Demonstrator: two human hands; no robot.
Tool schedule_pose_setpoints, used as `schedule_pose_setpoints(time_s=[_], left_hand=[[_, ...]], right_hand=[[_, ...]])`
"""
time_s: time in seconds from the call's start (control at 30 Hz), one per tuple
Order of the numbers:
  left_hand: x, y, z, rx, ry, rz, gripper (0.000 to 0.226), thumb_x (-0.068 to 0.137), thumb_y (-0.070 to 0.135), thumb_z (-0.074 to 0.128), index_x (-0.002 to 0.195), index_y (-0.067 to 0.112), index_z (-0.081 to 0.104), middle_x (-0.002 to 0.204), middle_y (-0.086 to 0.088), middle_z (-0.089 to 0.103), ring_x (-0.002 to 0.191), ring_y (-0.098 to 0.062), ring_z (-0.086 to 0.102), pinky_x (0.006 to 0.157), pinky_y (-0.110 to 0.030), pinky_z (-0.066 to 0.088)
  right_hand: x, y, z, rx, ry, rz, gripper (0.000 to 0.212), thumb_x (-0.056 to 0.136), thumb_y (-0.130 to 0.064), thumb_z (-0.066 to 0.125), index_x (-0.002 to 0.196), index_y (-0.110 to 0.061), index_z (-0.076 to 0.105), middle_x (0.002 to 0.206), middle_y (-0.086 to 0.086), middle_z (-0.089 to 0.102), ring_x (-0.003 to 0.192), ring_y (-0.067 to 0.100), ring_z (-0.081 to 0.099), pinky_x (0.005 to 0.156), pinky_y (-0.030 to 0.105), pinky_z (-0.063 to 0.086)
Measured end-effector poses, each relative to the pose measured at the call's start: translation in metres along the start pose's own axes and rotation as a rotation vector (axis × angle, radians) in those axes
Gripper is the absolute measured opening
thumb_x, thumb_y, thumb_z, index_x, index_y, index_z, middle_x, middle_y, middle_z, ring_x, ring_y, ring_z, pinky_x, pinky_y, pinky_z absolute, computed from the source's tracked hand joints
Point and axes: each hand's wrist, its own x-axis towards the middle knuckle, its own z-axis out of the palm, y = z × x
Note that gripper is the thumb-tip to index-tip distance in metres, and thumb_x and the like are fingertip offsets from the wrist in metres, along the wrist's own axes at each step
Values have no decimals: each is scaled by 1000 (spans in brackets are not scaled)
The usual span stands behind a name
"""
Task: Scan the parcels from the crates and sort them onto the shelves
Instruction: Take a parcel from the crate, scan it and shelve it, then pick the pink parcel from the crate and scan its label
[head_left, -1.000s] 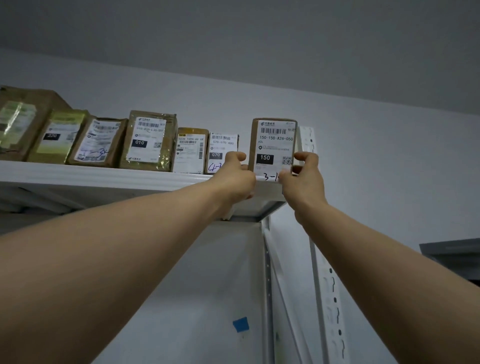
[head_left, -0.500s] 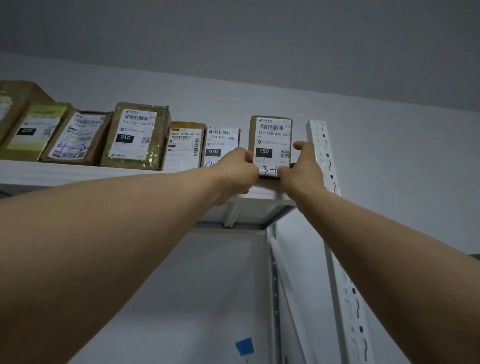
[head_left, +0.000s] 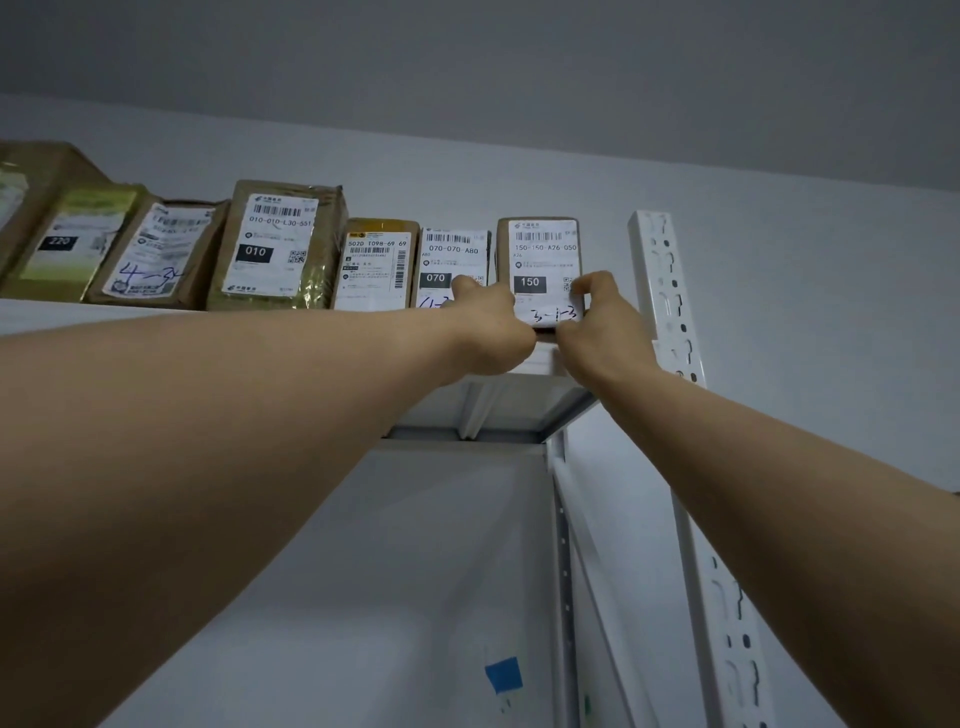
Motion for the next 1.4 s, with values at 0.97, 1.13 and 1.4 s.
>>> schedule_pose_setpoints(time_s=[0.97, 1.13, 1.4], left_hand=[[-7, -28, 2, 44, -14, 44, 62, 91, 9, 51, 150, 19, 37, 152, -7, 20, 137, -34, 34, 114, -46, 38], [-10, -26, 4, 62, -25, 37, 62, 91, 9, 50, 151, 18, 37, 154, -8, 19, 139, -35, 33, 113, -44, 38], [-21, -25, 9, 64, -31, 28, 62, 93, 11, 53, 152, 17, 36, 156, -10, 17, 138, -35, 37, 113, -46, 39]], right_hand=[[-3, -5, 11, -161, -120, 25, 56, 89, -16, 57, 143, -29, 46, 136, 14, 39, 129, 36, 38, 106, 51, 43], [-7, -3, 12, -158, -122, 16, 59, 89, -17, 57, 145, -34, 45, 138, 12, 38, 131, 35, 37, 107, 52, 41], [-26, -1, 10, -141, -193, -45, 60, 92, -16, 54, 149, -30, 42, 147, 13, 33, 139, 35, 31, 113, 44, 32]])
